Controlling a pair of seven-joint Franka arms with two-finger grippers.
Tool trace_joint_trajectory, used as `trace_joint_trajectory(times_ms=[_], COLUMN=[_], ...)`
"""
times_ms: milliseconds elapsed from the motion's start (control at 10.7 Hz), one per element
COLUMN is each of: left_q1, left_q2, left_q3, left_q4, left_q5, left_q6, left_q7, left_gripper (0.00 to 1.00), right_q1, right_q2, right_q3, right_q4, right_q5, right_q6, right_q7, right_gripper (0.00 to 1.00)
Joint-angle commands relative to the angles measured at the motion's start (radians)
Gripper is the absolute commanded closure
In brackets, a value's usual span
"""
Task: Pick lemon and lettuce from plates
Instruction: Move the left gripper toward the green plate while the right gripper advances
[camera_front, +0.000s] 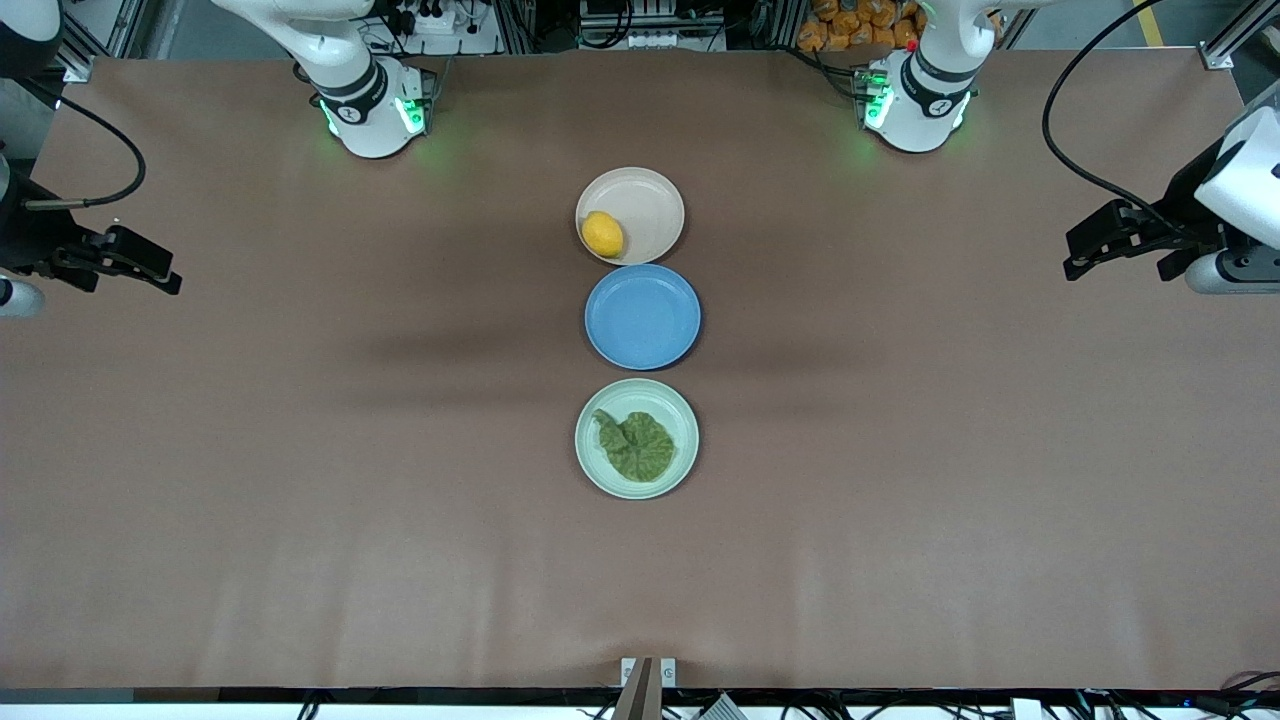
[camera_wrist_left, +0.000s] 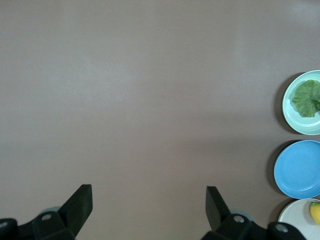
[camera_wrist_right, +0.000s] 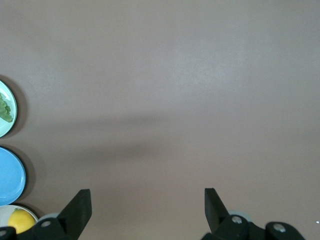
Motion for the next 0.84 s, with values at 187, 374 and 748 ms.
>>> trace_joint_trajectory(times_ms=[187,374,748], left_q1=[0.0,-0.003,-0.082], left_q2=[-0.01,0.012,0.127], left_q3=[0.001,0.001,0.0], left_q4=[-0.006,-0.007,-0.017], left_q5=[-0.019,-0.065,-0.08], left_q6=[0.002,0.002,0.121], left_q7=[0.027,0.026,0.01], left_gripper=[0.0,0.0,0.0], right_q1=[-0.014,-0.015,-0.011], right_q2=[-0.004,-0.004,-0.004], right_q3=[0.007,0.007,0.007], right_q4=[-0.014,-0.014,-0.014], right_q5=[0.017,0.017,0.017], right_q6=[0.008,0.008,0.008], right_q7=[-0.012,-0.011,-0.011], right_gripper=[0.0,0.0,0.0])
